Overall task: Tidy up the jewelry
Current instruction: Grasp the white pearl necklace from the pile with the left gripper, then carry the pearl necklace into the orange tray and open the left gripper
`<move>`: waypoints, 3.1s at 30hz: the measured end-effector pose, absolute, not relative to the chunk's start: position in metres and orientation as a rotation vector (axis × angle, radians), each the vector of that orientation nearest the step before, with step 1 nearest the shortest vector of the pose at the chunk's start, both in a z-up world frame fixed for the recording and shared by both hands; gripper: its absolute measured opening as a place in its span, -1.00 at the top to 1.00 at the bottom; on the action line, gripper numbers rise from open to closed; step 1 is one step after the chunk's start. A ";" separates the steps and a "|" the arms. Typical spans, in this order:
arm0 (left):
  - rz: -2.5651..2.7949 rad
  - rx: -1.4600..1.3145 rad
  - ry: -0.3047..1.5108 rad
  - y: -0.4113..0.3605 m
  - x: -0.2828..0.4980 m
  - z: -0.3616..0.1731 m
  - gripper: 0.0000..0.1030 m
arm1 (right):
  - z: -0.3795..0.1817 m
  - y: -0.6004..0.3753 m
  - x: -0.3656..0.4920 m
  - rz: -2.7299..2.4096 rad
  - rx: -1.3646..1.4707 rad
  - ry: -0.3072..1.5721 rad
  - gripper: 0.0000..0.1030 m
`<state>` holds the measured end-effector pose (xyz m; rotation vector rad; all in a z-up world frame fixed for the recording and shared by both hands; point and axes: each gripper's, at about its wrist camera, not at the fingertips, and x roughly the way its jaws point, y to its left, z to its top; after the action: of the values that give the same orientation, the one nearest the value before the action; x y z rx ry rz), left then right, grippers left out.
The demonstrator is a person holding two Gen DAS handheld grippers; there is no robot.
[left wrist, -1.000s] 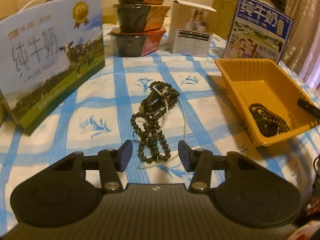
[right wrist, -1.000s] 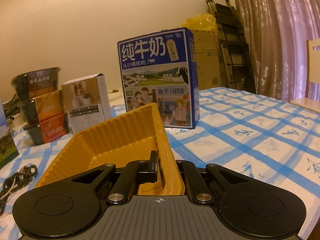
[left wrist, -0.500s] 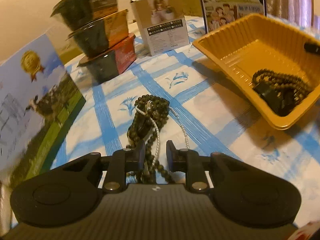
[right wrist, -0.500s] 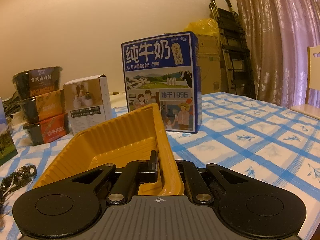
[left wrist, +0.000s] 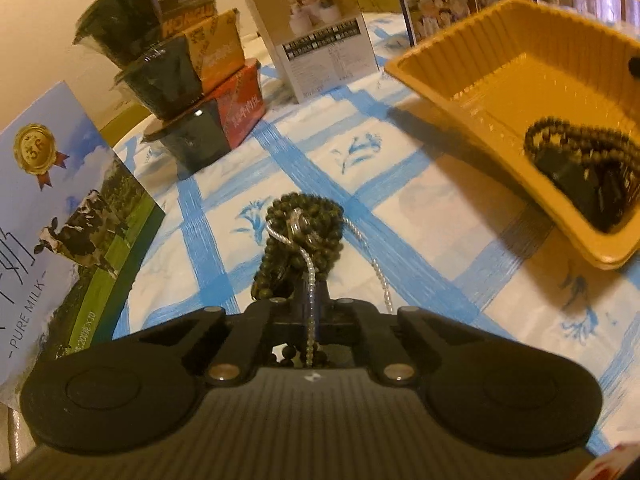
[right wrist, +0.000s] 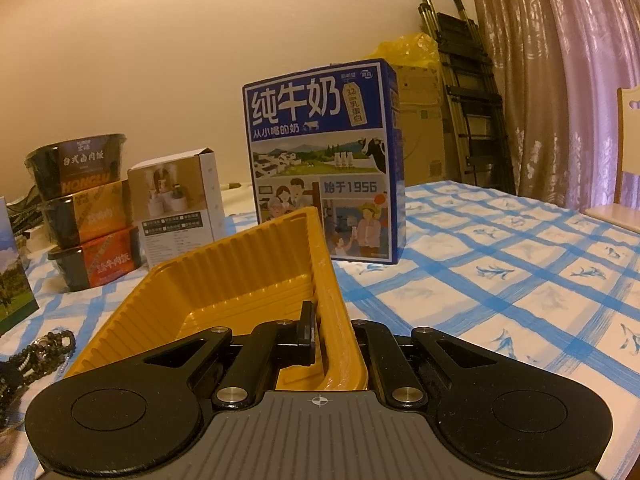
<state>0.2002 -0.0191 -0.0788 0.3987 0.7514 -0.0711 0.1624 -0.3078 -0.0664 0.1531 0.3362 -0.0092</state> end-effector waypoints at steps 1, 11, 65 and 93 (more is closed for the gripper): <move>-0.074 0.386 0.741 -0.018 0.199 -0.073 0.95 | -0.066 -0.308 0.162 -0.009 0.154 0.336 0.90; -0.066 0.173 0.649 0.007 0.222 -0.009 0.95 | -0.067 -0.307 0.163 -0.005 0.150 0.335 0.90; -0.525 -0.194 0.477 -0.121 0.228 0.099 0.96 | -0.062 -0.307 0.158 0.021 0.164 0.338 0.90; -0.184 -0.288 0.708 -0.067 0.195 -0.028 0.54 | -0.065 -0.310 0.158 0.018 0.161 0.348 0.90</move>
<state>0.1950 -0.0668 -0.0276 -0.2877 0.7078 -0.1844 0.1578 -0.3102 -0.0653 0.1612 0.3478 0.0181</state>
